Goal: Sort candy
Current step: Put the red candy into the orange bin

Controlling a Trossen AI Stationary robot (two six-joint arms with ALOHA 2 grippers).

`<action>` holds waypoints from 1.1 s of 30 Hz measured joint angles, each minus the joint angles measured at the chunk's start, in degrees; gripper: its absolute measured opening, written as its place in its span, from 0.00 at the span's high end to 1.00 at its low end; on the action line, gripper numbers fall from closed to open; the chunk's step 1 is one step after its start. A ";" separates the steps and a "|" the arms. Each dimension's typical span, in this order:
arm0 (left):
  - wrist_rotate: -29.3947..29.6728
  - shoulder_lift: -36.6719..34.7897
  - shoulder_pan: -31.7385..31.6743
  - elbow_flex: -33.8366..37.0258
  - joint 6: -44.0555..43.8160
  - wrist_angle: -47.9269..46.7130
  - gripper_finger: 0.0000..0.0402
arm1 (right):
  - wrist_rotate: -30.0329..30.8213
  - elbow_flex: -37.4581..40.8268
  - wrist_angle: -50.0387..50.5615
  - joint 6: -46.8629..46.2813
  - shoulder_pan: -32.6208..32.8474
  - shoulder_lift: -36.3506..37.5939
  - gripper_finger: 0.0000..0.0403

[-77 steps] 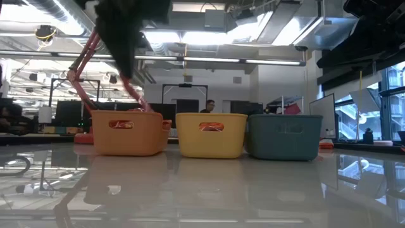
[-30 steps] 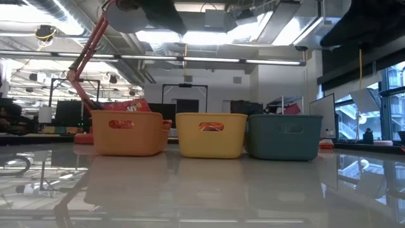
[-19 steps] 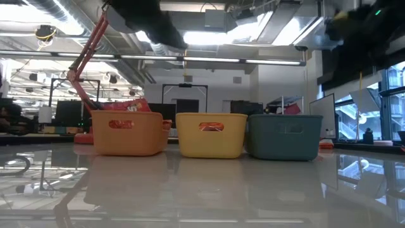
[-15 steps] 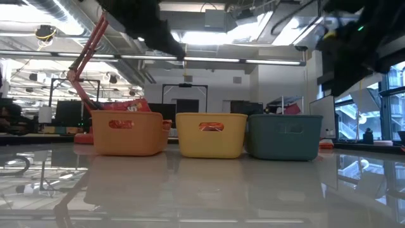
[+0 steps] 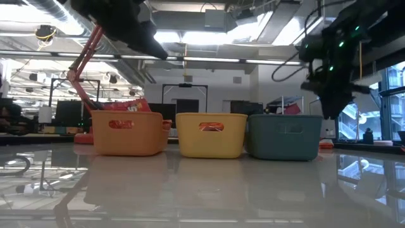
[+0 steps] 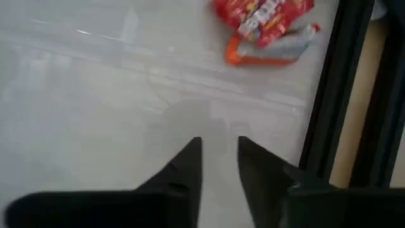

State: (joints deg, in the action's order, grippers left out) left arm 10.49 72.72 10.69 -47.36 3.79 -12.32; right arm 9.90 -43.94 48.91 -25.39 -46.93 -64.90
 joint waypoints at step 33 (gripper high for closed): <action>0.01 -0.85 0.03 3.92 -0.85 4.39 0.59 | 15.05 -16.87 -8.51 29.01 -8.36 -39.71 0.81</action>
State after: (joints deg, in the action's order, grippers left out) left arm 10.50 71.88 10.72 -43.44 2.94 -7.93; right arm 24.95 -60.82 40.40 3.62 -55.29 -104.61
